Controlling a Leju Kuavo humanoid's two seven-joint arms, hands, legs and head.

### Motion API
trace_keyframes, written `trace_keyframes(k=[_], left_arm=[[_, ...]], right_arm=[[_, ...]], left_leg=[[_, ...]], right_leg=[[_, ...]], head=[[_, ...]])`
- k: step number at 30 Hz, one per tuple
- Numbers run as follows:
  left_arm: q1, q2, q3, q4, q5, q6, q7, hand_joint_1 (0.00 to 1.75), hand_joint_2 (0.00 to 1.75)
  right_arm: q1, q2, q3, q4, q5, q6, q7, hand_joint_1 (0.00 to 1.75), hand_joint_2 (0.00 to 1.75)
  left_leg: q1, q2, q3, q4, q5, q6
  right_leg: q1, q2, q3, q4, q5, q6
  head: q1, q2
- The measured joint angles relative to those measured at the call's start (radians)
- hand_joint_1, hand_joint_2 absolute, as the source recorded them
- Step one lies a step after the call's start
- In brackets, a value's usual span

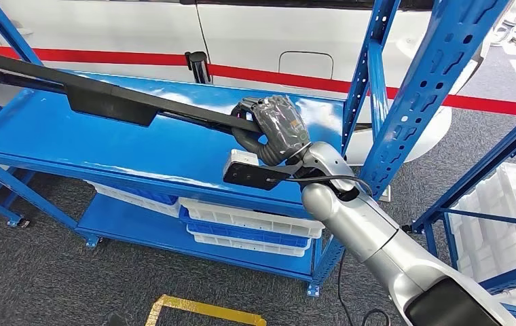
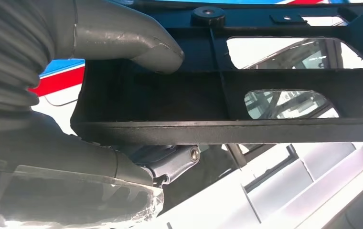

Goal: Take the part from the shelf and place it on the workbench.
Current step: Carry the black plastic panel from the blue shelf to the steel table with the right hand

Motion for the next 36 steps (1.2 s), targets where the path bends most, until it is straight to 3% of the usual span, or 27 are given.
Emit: trace_keyframes(k=[2,4,5,8,10,14,19,25,27,29,31,34,35,36], left_arm=[[0.000,0.001,-0.002,0.000,-0.003,0.001,0.001,0.00,1.75],[0.000,0.001,-0.003,0.000,-0.006,0.002,0.003,0.00,1.75],[0.000,0.001,-0.003,0.000,-0.007,0.002,0.003,0.00,1.75],[-0.001,0.001,-0.004,0.000,-0.008,0.004,0.004,0.00,1.75],[-0.003,0.000,-0.007,0.000,-0.008,0.009,0.004,0.00,1.75],[-0.004,-0.001,-0.012,0.000,-0.007,0.012,0.004,0.00,1.75],[-0.004,-0.001,-0.013,0.000,-0.008,0.012,0.004,0.00,1.75],[-0.004,-0.002,-0.015,0.000,-0.008,0.012,0.006,0.00,1.75],[-0.004,-0.001,-0.018,0.000,-0.008,0.012,0.007,0.00,1.75],[-0.005,0.000,-0.021,0.000,-0.008,0.012,0.007,0.00,1.75],[-0.007,0.000,-0.022,0.000,-0.008,0.011,0.007,0.00,1.75],[-0.008,0.000,-0.025,0.000,-0.008,0.010,0.008,0.00,1.75],[-0.008,0.000,-0.026,0.000,-0.008,0.010,0.008,0.00,1.75],[-0.008,0.000,-0.026,0.000,-0.008,0.010,0.008,0.00,1.75]], right_arm=[[0.005,0.000,-0.001,0.000,0.003,0.000,0.002,1.66,1.75],[0.014,0.000,-0.001,0.000,0.004,0.000,0.004,1.66,1.75],[0.017,0.000,-0.001,0.000,0.005,0.000,0.005,1.66,1.75],[0.021,0.000,-0.004,-0.002,0.010,0.000,0.006,1.66,1.75],[0.021,0.000,-0.008,-0.005,0.016,0.001,0.007,1.66,1.75],[0.022,-0.001,-0.011,-0.005,0.026,0.006,0.008,1.66,1.75],[0.022,0.000,-0.013,-0.005,0.033,0.010,0.009,1.66,1.75],[0.023,0.000,-0.016,-0.006,0.042,0.012,0.010,1.66,1.75],[0.024,0.001,-0.019,-0.007,0.044,0.012,0.010,1.66,1.75],[0.025,0.002,-0.024,-0.011,0.045,0.012,0.010,1.66,1.75],[0.025,0.003,-0.030,-0.014,0.046,0.013,0.010,1.66,1.75],[0.035,0.000,-0.033,-0.014,0.047,0.014,0.010,1.66,1.75],[0.041,-0.002,-0.033,-0.014,0.047,0.014,0.010,1.66,1.75],[0.045,-0.003,-0.033,-0.014,0.047,0.014,0.010,1.66,1.75]], left_leg=[[-0.009,0.001,-0.064,0.143,-0.074,0.008],[-0.019,0.000,-0.111,0.245,-0.108,0.018],[-0.023,0.001,-0.108,0.240,-0.098,0.025],[-0.035,0.001,-0.012,0.062,-0.017,0.047],[-0.041,0.000,0.025,-0.012,0.003,0.049],[-0.053,-0.005,0.023,-0.019,0.010,0.047],[-0.061,-0.008,0.018,-0.019,0.013,0.059],[-0.064,-0.008,0.015,-0.018,0.014,0.065],[-0.067,-0.008,0.015,-0.019,0.014,0.075],[-0.061,-0.004,0.024,-0.038,0.024,0.093],[-0.053,0.001,0.034,-0.058,0.039,0.103],[-0.052,0.002,0.033,-0.061,0.042,0.103],[-0.051,0.002,0.032,-0.061,0.042,0.101],[-0.049,0.001,0.031,-0.060,0.042,0.098]], right_leg=[[0.007,-0.001,-0.002,0.000,0.002,-0.011],[0.017,-0.001,-0.004,0.000,0.003,-0.016],[0.021,-0.001,-0.004,0.000,0.003,-0.017],[0.030,-0.001,-0.005,0.002,0.004,-0.017],[0.038,-0.001,-0.008,0.004,0.003,-0.017],[0.045,-0.003,-0.010,0.002,0.005,-0.024],[0.042,-0.004,-0.007,-0.010,0.014,-0.010],[0.040,-0.005,-0.007,-0.015,0.018,-0.003],[0.031,-0.005,-0.004,-0.024,0.024,0.008],[0.027,-0.007,-0.006,-0.026,0.023,0.020],[0.027,-0.008,-0.037,0.037,-0.013,0.016],[0.022,-0.009,-0.123,0.233,-0.092,0.011],[0.020,-0.009,-0.133,0.260,-0.098,0.016],[0.016,-0.010,-0.121,0.241,-0.087,0.024]], head=[[-0.002,0.000],[-0.002,0.000],[-0.002,0.000],[-0.002,0.000],[-0.001,0.000],[0.001,0.000],[0.001,0.000],[0.001,0.000],[0.000,0.000],[0.000,0.000],[0.001,0.000],[0.001,0.000],[0.001,0.000],[0.001,0.000]])
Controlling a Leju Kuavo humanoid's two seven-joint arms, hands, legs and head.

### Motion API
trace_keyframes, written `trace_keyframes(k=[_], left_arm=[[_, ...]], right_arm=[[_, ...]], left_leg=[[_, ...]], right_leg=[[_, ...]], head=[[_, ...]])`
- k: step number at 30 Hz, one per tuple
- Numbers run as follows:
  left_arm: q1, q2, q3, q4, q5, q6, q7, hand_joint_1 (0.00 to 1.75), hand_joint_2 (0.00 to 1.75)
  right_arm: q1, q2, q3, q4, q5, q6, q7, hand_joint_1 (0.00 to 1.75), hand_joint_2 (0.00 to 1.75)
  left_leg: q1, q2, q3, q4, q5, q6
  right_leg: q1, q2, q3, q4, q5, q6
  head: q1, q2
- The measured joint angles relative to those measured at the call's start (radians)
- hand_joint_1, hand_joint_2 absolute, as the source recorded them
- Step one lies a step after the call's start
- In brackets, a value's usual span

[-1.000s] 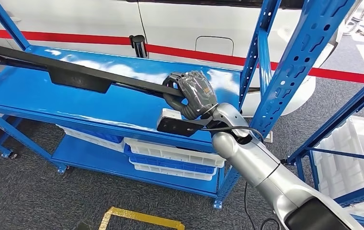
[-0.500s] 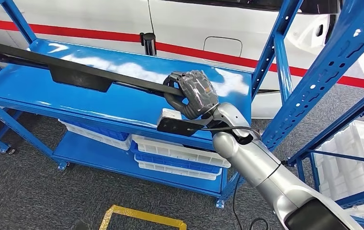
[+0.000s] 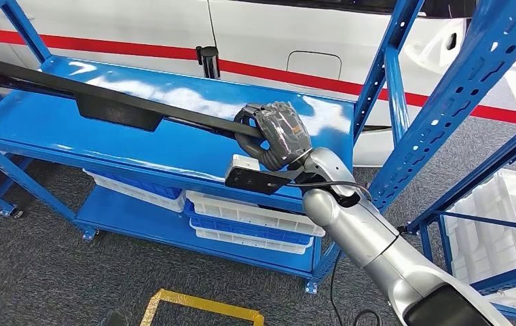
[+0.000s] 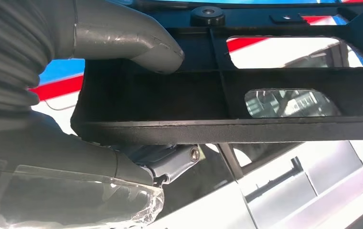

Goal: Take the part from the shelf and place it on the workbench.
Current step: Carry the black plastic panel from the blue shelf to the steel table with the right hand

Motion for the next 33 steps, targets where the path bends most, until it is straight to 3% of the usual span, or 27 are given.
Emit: trace_keyframes(k=[2,3,5,7,9,11,13,14,15,16,18,20,23,25,28,30,31,33], left_arm=[[0.000,0.000,-0.001,0.000,0.000,0.000,0.000,0.00,1.75],[0.000,0.001,-0.001,0.000,0.000,0.001,0.000,0.00,1.75],[0.000,0.002,-0.001,0.000,0.000,0.002,0.001,0.00,1.75],[0.000,0.002,-0.001,0.000,-0.001,0.002,0.001,0.00,1.75],[0.000,0.002,-0.001,0.000,-0.001,0.002,0.001,0.00,1.75],[-0.001,0.002,-0.001,0.000,-0.001,0.002,0.001,0.00,1.75],[0.000,0.002,-0.001,0.000,-0.001,0.002,0.001,0.00,1.75],[0.000,0.002,-0.001,0.000,-0.001,0.002,0.001,0.00,1.75],[0.001,0.002,-0.001,0.000,-0.001,0.003,0.001,0.00,1.75],[0.001,0.002,-0.001,0.000,-0.001,0.003,0.001,0.00,1.75],[0.000,0.002,-0.001,0.000,-0.001,0.004,0.001,0.00,1.75],[-0.002,0.003,-0.001,0.000,-0.001,0.004,0.001,0.00,1.75],[-0.003,0.002,-0.001,0.000,-0.001,0.004,0.001,0.00,1.75],[-0.003,0.002,-0.001,0.000,-0.001,0.005,0.001,0.00,1.75],[-0.003,0.002,-0.001,0.000,-0.001,0.006,0.001,0.00,1.75],[-0.003,0.002,-0.001,0.000,0.000,0.006,0.001,0.00,1.75],[-0.003,0.002,-0.001,0.000,0.000,0.007,0.001,0.00,1.75],[-0.003,0.000,-0.001,0.000,0.000,0.007,0.001,0.00,1.75]], right_arm=[[0.003,-0.002,-0.001,0.000,0.001,0.000,0.000,1.66,1.75],[0.003,-0.002,-0.002,0.000,0.001,0.001,0.000,1.66,1.75],[0.003,-0.002,-0.004,-0.001,0.002,0.002,0.000,1.66,1.75],[0.004,-0.002,-0.005,-0.001,0.003,0.004,0.000,1.66,1.75],[0.004,-0.001,-0.006,-0.001,0.004,0.004,0.000,1.66,1.75],[0.002,0.001,-0.006,-0.002,0.004,0.004,0.000,1.66,1.75],[0.003,0.003,-0.006,-0.002,0.004,0.005,0.000,1.66,1.75],[0.005,0.003,-0.005,-0.002,0.005,0.006,0.000,1.66,1.75],[0.007,0.003,-0.005,-0.002,0.005,0.007,0.000,1.66,1.75],[0.009,0.003,-0.004,-0.002,0.005,0.008,0.000,1.66,1.75],[0.009,0.004,-0.004,-0.002,0.005,0.010,-0.001,1.66,1.75],[0.007,0.006,-0.005,-0.002,0.005,0.011,-0.001,1.66,1.75],[0.005,0.009,-0.006,-0.002,0.006,0.013,-0.001,1.66,1.75],[0.005,0.008,-0.006,-0.002,0.007,0.013,-0.002,1.66,1.75],[0.006,0.007,-0.006,-0.001,0.008,0.014,-0.003,1.66,1.75],[0.007,0.006,-0.006,0.000,0.008,0.016,-0.003,1.66,1.75],[0.008,0.006,-0.005,0.001,0.008,0.016,-0.003,1.66,1.75],[0.006,0.007,-0.005,0.002,0.009,0.017,-0.004,1.66,1.75]], left_leg=[[0.006,-0.002,0.000,0.005,-0.002,-0.014],[0.006,-0.003,-0.002,0.008,-0.005,-0.024],[0.007,-0.003,-0.006,0.013,-0.005,-0.042],[0.010,-0.004,-0.007,0.008,0.000,-0.056],[0.015,-0.003,-0.013,0.017,-0.008,-0.067],[0.017,-0.004,-0.048,0.098,-0.062,-0.071],[0.016,-0.004,-0.110,0.239,-0.134,-0.072],[0.016,-0.004,-0.132,0.289,-0.151,-0.072],[0.016,-0.004,-0.137,0.304,-0.150,-0.071],[0.016,-0.004,-0.120,0.277,-0.130,-0.069],[0.017,-0.003,-0.044,0.145,-0.075,-0.066],[0.013,-0.004,0.009,0.047,-0.047,-0.061],[0.003,-0.007,0.008,0.030,-0.036,-0.042],[0.001,-0.006,0.005,0.025,-0.025,-0.025],[-0.004,-0.005,-0.006,0.023,-0.015,-0.009],[-0.011,-0.004,-0.013,0.023,-0.011,-0.003],[-0.016,-0.005,-0.015,0.024,-0.009,-0.001],[-0.024,-0.006,-0.016,0.023,-0.007,0.002]], right_leg=[[-0.010,-0.002,0.072,-0.135,0.046,0.018],[-0.011,-0.001,0.108,-0.199,0.064,0.021],[-0.007,0.002,0.139,-0.255,0.078,0.011],[0.000,0.005,0.135,-0.251,0.082,-0.007],[-0.003,0.006,0.135,-0.256,0.088,-0.022],[-0.007,0.006,0.134,-0.261,0.095,-0.035],[-0.002,0.005,0.130,-0.260,0.098,-0.043],[0.000,0.004,0.128,-0.260,0.099,-0.044],[0.001,0.004,0.126,-0.260,0.100,-0.045],[0.002,0.004,0.124,-0.259,0.101,-0.046],[0.002,0.004,0.123,-0.257,0.103,-0.045],[0.008,0.005,0.119,-0.253,0.105,-0.038],[0.013,0.005,0.113,-0.257,0.114,-0.017],[0.011,0.004,0.094,-0.228,0.096,-0.010],[0.009,0.003,0.012,-0.043,0.007,-0.017],[0.010,0.003,-0.021,0.043,-0.023,-0.016],[0.013,0.003,-0.008,0.029,-0.016,-0.014],[0.024,0.003,0.071,-0.105,0.026,-0.021]], head=[[0.000,0.000],[0.000,0.000],[-0.003,0.000],[-0.005,0.000],[-0.006,0.000],[-0.008,0.000],[-0.009,0.000],[-0.009,0.000],[-0.009,0.000],[-0.009,0.000],[-0.009,0.000],[-0.007,0.000],[-0.005,0.000],[-0.004,0.000],[-0.003,0.000],[-0.003,0.000],[-0.003,0.000],[-0.003,0.000]])
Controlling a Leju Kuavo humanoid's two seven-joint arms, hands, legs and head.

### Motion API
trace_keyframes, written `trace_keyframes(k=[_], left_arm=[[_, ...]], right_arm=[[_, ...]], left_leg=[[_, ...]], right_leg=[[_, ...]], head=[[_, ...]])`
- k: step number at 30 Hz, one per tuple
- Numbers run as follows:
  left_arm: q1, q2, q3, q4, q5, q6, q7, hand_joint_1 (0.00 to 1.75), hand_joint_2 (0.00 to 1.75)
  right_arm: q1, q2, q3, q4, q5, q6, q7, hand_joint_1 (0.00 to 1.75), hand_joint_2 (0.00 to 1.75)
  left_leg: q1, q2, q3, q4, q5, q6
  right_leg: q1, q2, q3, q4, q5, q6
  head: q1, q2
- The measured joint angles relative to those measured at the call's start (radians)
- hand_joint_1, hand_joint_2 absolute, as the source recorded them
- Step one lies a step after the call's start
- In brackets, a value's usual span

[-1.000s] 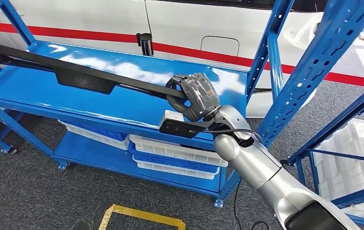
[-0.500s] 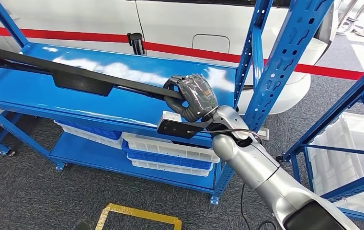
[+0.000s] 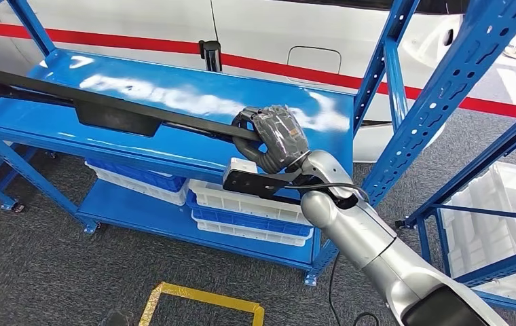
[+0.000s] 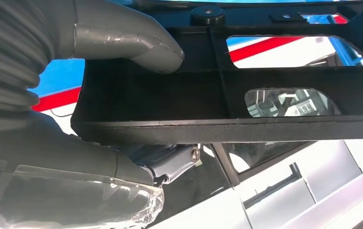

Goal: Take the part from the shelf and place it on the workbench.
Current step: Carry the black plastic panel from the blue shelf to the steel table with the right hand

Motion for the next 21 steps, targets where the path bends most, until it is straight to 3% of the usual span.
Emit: trace_keyframes(k=[2,3,4,7,9,11,12,13,14,16,18,21], left_arm=[[0.000,-0.005,-0.001,0.000,0.000,0.001,0.000,0.00,1.75],[0.000,-0.006,-0.001,0.000,0.000,0.001,0.000,0.00,1.75],[0.000,-0.007,-0.001,0.000,0.000,0.002,0.000,0.00,1.75],[-0.001,-0.005,-0.001,0.000,0.000,0.003,0.000,0.00,1.75],[-0.001,-0.004,-0.001,0.000,0.000,0.004,0.000,0.00,1.75],[0.000,-0.003,-0.002,0.000,0.000,0.004,0.000,0.00,1.75],[0.001,-0.002,-0.002,0.000,0.000,0.005,0.001,0.00,1.75],[0.002,-0.002,-0.002,0.000,0.000,0.005,0.001,0.00,1.75],[0.002,-0.001,-0.003,0.000,0.000,0.005,0.002,0.00,1.75],[0.002,0.000,-0.005,0.000,0.000,0.005,0.003,0.00,1.75],[0.001,0.000,-0.008,0.000,0.000,0.005,0.003,0.00,1.75],[0.001,0.000,-0.010,0.000,0.000,0.006,0.003,0.00,1.75]], right_arm=[[-0.004,0.003,0.000,0.000,0.000,0.000,-0.001,1.66,1.75],[-0.007,0.004,0.000,0.000,0.000,0.000,-0.002,1.66,1.75],[-0.008,0.004,0.000,0.000,0.000,0.000,-0.002,1.66,1.75],[-0.010,0.006,-0.001,0.000,0.000,0.000,-0.002,1.66,1.75],[-0.012,0.010,-0.001,0.000,0.000,0.000,-0.003,1.66,1.75],[-0.011,0.012,0.000,0.000,-0.001,0.000,-0.003,1.66,1.75],[-0.008,0.013,0.001,0.001,-0.001,0.000,-0.003,1.66,1.75],[-0.005,0.013,0.001,0.002,0.000,0.000,-0.003,1.66,1.75],[-0.003,0.013,0.002,0.003,0.000,0.000,-0.003,1.66,1.75],[-0.003,0.013,0.001,0.004,0.000,0.000,-0.004,1.66,1.75],[-0.004,0.014,0.000,0.004,0.000,0.000,-0.005,1.66,1.75],[-0.003,0.014,0.000,0.004,0.001,-0.001,-0.007,1.66,1.75]], left_leg=[[-0.006,0.000,-0.002,0.000,0.004,-0.003],[-0.005,0.001,-0.003,0.000,0.006,-0.006],[-0.005,0.002,-0.005,-0.002,0.009,-0.012],[-0.003,0.002,-0.013,0.010,0.001,-0.029],[0.002,0.002,-0.048,0.090,-0.055,-0.043],[0.011,0.002,-0.104,0.223,-0.123,-0.059],[0.017,0.002,-0.119,0.263,-0.134,-0.066],[0.023,0.002,-0.116,0.268,-0.128,-0.073],[0.030,0.003,-0.091,0.226,-0.102,-0.080],[0.041,0.003,-0.015,0.094,-0.050,-0.095],[0.043,-0.003,0.018,0.025,-0.034,-0.088],[0.033,-0.007,0.010,0.019,-0.026,-0.052]], right_leg=[[0.013,-0.003,0.071,-0.123,0.033,-0.017],[0.017,-0.005,0.085,-0.151,0.039,-0.026],[0.019,-0.006,0.087,-0.154,0.042,-0.030],[0.000,-0.009,0.091,-0.177,0.063,-0.041],[-0.010,-0.011,0.091,-0.189,0.074,-0.045],[-0.011,-0.012,0.084,-0.189,0.078,-0.045],[-0.013,-0.012,0.082,-0.188,0.080,-0.043],[-0.015,-0.012,0.079,-0.186,0.082,-0.040],[-0.019,-0.013,0.075,-0.182,0.083,-0.038],[-0.022,-0.012,0.064,-0.164,0.080,-0.029],[-0.016,-0.010,0.050,-0.148,0.078,-0.015],[-0.012,-0.008,0.038,-0.147,0.084,0.008]], head=[[-0.004,0.000],[-0.005,0.000],[-0.006,0.000],[-0.005,0.000],[-0.006,0.000],[-0.006,0.000],[-0.006,0.000],[-0.006,0.000],[-0.006,0.000],[-0.007,0.000],[-0.005,0.000],[-0.001,0.000]])
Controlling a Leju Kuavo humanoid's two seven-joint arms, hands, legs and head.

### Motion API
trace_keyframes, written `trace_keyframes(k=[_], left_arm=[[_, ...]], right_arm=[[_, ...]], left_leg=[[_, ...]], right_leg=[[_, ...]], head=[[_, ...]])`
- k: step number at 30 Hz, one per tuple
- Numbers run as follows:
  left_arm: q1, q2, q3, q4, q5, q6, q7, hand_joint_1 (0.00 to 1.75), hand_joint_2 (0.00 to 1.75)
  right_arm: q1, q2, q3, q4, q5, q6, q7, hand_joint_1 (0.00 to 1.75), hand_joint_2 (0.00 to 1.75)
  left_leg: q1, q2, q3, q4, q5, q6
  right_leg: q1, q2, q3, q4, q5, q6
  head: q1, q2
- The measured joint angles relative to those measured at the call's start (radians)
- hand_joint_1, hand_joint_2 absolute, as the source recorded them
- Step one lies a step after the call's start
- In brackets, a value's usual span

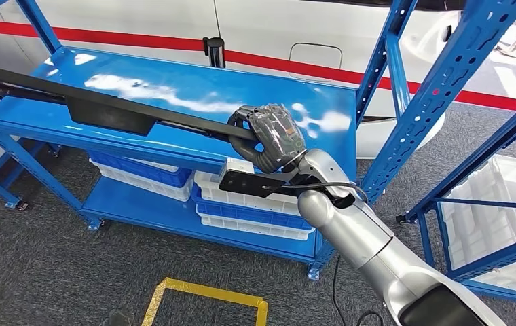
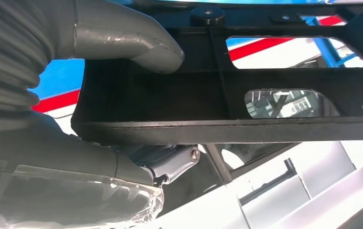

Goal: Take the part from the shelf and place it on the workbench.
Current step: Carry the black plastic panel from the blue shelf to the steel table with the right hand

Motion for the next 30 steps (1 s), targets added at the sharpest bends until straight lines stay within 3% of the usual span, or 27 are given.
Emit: trace_keyframes(k=[2,3,5,6,7,8,9,11,12,14,16,18,20,21,22,23,25,27,30], left_arm=[[-0.001,0.000,-0.002,0.000,0.000,0.001,0.000,0.00,1.75],[-0.001,0.001,-0.003,0.000,0.000,0.001,0.000,0.00,1.75],[-0.001,0.002,-0.004,0.000,0.000,0.002,0.000,0.00,1.75],[-0.001,0.002,-0.004,0.000,0.000,0.002,0.000,0.00,1.75],[-0.001,0.002,-0.005,0.000,0.000,0.002,0.000,0.00,1.75],[-0.001,0.002,-0.005,0.000,0.000,0.002,0.000,0.00,1.75],[-0.001,0.002,-0.005,0.000,0.000,0.002,0.000,0.00,1.75],[-0.001,0.000,-0.006,0.000,0.000,0.002,0.000,0.00,1.75],[-0.001,-0.001,-0.006,0.000,0.000,0.002,0.000,0.00,1.75],[-0.001,-0.001,-0.006,0.000,0.000,0.002,0.000,0.00,1.75],[0.000,0.001,-0.006,0.000,0.000,0.002,0.000,0.00,1.75],[0.001,0.002,-0.007,0.000,0.000,0.002,0.000,0.00,1.75],[0.002,0.002,-0.007,0.000,0.001,0.002,0.000,0.00,1.75],[0.003,0.002,-0.007,0.000,0.001,0.002,0.000,0.00,1.75],[0.004,0.002,-0.007,0.000,0.002,0.002,0.000,0.00,1.75],[0.004,0.002,-0.007,0.000,0.002,0.002,0.000,0.00,1.75],[0.004,0.003,-0.007,0.000,0.003,0.002,-0.001,0.00,1.75],[0.003,0.003,-0.007,0.000,0.005,0.002,-0.002,0.00,1.75],[0.003,0.003,-0.007,0.000,0.011,0.002,-0.006,0.00,1.75]], right_arm=[[0.001,-0.002,0.000,0.000,0.000,0.000,-0.001,1.66,1.75],[0.001,-0.003,0.000,0.000,0.001,0.000,-0.001,1.66,1.75],[0.004,-0.005,0.000,0.000,0.001,-0.001,-0.002,1.66,1.75],[0.006,-0.007,0.000,0.000,0.001,-0.001,-0.001,1.66,1.75],[0.008,-0.009,0.000,0.000,0.001,-0.001,-0.001,1.66,1.75],[0.009,-0.010,0.000,0.000,0.001,-0.001,-0.001,1.66,1.75],[0.010,-0.010,0.000,0.000,0.001,-0.001,-0.002,1.66,1.75],[0.009,-0.009,0.000,0.000,0.002,-0.001,-0.003,1.66,1.75],[0.008,-0.008,0.000,-0.001,0.002,-0.001,-0.003,1.66,1.75],[0.009,-0.006,0.000,-0.002,0.003,-0.002,-0.004,1.66,1.75],[0.009,-0.005,0.000,-0.003,0.005,-0.002,-0.004,1.66,1.75],[0.010,-0.001,0.000,-0.005,0.007,-0.003,-0.004,1.66,1.75],[0.012,0.004,0.001,-0.006,0.009,-0.003,-0.004,1.66,1.75],[0.014,0.006,0.001,-0.006,0.010,-0.003,-0.004,1.66,1.75],[0.017,0.006,0.002,-0.006,0.013,-0.003,-0.003,1.66,1.75],[0.019,0.007,0.002,-0.006,0.014,-0.003,-0.003,1.66,1.75],[0.021,0.008,0.002,-0.006,0.017,-0.003,-0.002,1.66,1.75],[0.021,0.011,0.002,-0.006,0.017,-0.003,-0.002,1.66,1.75],[0.021,0.014,0.001,-0.008,0.018,-0.002,-0.001,1.66,1.75]], left_leg=[[-0.003,0.002,-0.005,-0.005,0.012,0.021],[-0.002,0.003,-0.010,-0.006,0.016,0.029],[-0.005,0.003,-0.021,-0.006,0.023,0.039],[-0.006,0.003,-0.027,-0.006,0.027,0.041],[-0.009,0.003,-0.031,-0.006,0.030,0.041],[-0.011,0.003,-0.033,-0.006,0.033,0.041],[-0.012,0.002,-0.035,-0.006,0.036,0.039],[-0.016,0.002,-0.037,-0.006,0.041,0.032],[-0.018,0.003,-0.038,-0.005,0.043,0.028],[-0.020,0.004,-0.041,-0.007,0.049,0.017],[-0.016,0.005,-0.047,-0.001,0.044,0.006],[-0.013,0.006,-0.075,0.065,-0.006,-0.002],[-0.012,0.007,-0.126,0.195,-0.082,-0.009],[-0.011,0.007,-0.146,0.250,-0.105,-0.013],[-0.009,0.008,-0.149,0.271,-0.109,-0.016],[-0.007,0.009,-0.133,0.252,-0.094,-0.018],[0.000,0.012,-0.055,0.124,-0.043,-0.023],[-0.001,0.011,-0.002,0.025,-0.016,-0.016],[-0.009,0.007,-0.004,0.010,-0.006,0.008]], right_leg=[[-0.004,0.000,-0.026,0.044,-0.028,0.004],[-0.006,0.000,-0.052,0.101,-0.058,0.001],[-0.006,0.001,-0.112,0.243,-0.122,-0.003],[-0.005,0.001,-0.129,0.289,-0.139,-0.001],[-0.005,0.001,-0.125,0.297,-0.140,0.002],[-0.004,0.001,-0.101,0.265,-0.129,0.005],[-0.003,0.001,-0.058,0.197,-0.110,0.007],[0.005,0.001,0.025,0.057,-0.076,0.001],[0.010,0.001,0.048,0.016,-0.067,-0.005],[0.017,0.000,0.052,0.002,-0.058,-0.015],[0.004,0.000,0.051,-0.005,-0.045,-0.029],[-0.007,-0.002,0.049,-0.013,-0.033,-0.043],[-0.004,-0.004,0.041,-0.013,-0.027,-0.050],[-0.003,-0.004,0.038,-0.013,-0.025,-0.050],[-0.003,-0.005,0.034,-0.012,-0.022,-0.049],[-0.003,-0.005,0.031,-0.009,-0.021,-0.048],[-0.005,-0.005,0.024,0.001,-0.020,-0.044],[0.002,-0.004,0.014,0.012,-0.020,-0.036],[0.009,-0.003,0.005,0.012,-0.012,-0.017]], head=[[0.002,0.000],[0.004,0.000],[0.007,0.000],[0.007,0.000],[0.007,0.000],[0.007,0.000],[0.007,0.000],[0.007,0.000],[0.007,0.000],[0.006,0.000],[0.005,0.000],[0.004,0.000],[0.004,0.000],[0.004,0.000],[0.004,0.000],[0.004,0.000],[0.004,0.000],[0.004,0.000],[0.006,0.000]])
